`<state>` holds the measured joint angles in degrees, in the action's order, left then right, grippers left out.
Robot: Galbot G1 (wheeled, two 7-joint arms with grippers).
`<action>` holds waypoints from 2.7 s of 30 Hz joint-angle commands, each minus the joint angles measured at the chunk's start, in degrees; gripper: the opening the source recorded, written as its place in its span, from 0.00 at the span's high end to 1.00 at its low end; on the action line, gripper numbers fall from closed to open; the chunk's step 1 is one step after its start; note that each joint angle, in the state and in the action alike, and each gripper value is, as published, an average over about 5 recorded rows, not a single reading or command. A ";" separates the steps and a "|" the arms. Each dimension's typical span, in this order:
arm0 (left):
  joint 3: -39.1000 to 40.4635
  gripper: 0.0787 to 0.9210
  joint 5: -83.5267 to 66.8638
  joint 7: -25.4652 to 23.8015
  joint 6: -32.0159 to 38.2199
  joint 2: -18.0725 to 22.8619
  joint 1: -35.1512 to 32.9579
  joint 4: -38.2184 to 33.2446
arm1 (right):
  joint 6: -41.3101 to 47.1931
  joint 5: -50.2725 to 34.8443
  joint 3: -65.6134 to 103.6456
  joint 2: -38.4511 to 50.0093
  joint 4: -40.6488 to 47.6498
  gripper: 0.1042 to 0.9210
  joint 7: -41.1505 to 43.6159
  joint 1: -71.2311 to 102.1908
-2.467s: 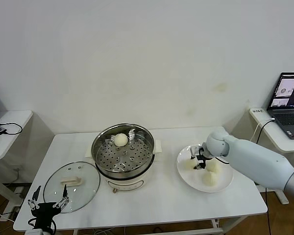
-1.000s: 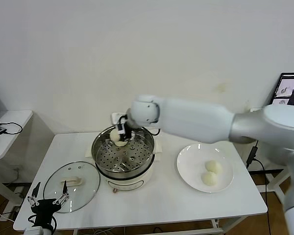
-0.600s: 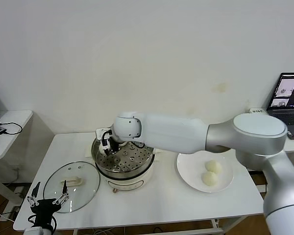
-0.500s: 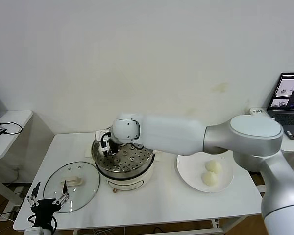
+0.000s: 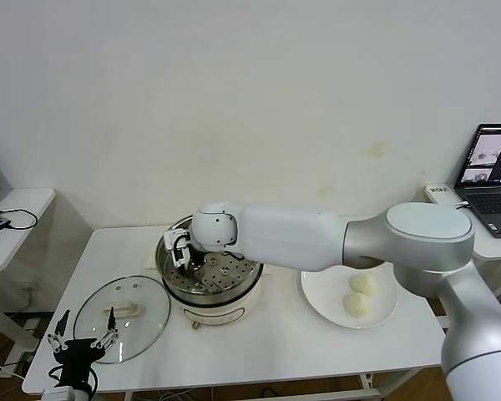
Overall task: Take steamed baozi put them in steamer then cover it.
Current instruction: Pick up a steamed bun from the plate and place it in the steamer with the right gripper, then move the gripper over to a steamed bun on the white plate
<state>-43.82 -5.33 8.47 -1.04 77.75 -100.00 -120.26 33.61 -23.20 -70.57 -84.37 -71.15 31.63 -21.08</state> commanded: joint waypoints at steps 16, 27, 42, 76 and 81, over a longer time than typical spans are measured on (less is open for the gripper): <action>0.05 0.12 0.17 0.03 -0.01 0.18 -0.56 -0.74 | -0.60 -0.13 0.47 2.86 -2.46 0.26 4.19 -3.68; 0.11 0.12 0.09 -0.02 -0.09 -0.31 -0.45 -1.06 | -7.70 0.48 -0.43 18.67 -11.98 0.12 19.81 -16.80; 1.59 0.12 0.69 -0.11 -0.15 -1.24 -0.02 -0.79 | -16.27 10.50 -2.79 49.24 -25.42 0.12 29.98 -18.11; 2.47 0.12 2.71 -0.04 -0.15 -0.23 -0.31 0.27 | -23.17 34.53 19.50 55.95 -17.82 0.12 25.20 24.53; 2.33 0.12 2.68 -0.04 -0.11 -0.18 -0.35 0.42 | -23.11 34.47 19.73 52.83 -15.79 0.12 23.70 24.73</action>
<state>-41.40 -2.61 8.41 -1.20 77.55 -100.30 -119.91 11.23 8.86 -53.25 -28.67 -89.91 57.04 -0.92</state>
